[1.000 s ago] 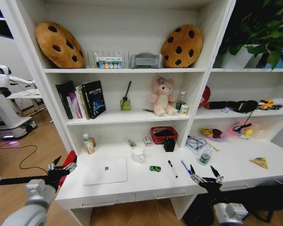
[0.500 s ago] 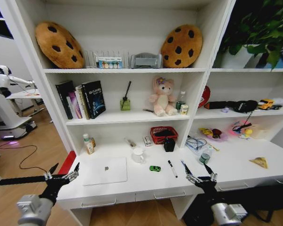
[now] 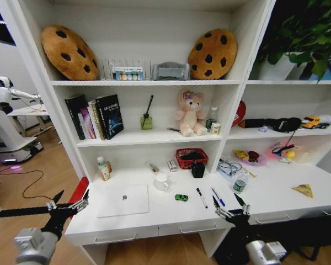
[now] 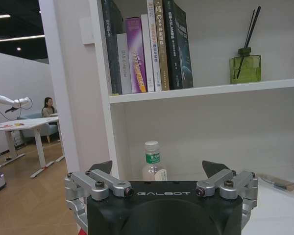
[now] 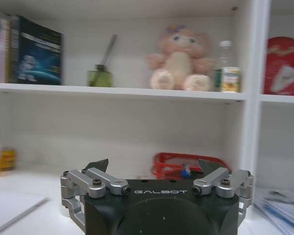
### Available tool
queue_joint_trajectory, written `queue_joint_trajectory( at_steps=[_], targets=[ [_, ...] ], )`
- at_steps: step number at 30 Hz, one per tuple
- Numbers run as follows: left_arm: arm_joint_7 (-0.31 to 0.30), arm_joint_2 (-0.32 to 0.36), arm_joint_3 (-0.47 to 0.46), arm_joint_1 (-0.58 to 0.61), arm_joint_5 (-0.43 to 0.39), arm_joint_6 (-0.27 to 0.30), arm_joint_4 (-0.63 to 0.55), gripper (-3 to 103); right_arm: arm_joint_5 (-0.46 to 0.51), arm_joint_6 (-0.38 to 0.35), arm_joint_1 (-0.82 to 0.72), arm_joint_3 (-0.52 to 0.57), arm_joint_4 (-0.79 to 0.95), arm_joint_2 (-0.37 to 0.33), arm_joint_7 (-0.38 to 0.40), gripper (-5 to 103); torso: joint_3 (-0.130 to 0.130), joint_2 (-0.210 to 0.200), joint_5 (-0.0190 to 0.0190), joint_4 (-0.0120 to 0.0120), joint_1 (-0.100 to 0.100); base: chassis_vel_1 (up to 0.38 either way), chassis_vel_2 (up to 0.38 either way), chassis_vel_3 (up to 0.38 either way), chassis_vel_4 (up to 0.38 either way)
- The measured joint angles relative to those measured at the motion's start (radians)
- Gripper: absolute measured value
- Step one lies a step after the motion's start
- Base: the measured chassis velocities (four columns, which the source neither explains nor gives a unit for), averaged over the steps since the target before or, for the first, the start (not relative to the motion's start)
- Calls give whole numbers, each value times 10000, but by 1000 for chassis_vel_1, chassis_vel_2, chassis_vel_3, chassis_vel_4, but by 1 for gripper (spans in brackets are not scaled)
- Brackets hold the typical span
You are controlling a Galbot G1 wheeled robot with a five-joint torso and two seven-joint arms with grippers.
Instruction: Organize the objects on the table.
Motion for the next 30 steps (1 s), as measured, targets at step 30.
queue_joint_trajectory(
  at_steps=[30],
  targets=[
    [-16,23,31,-12,-11,2,18,100,-25,164,7888,-5535,-7829,-2492,-4138,100,1,-2,-5,3,1,0,0,0,0]
  ],
)
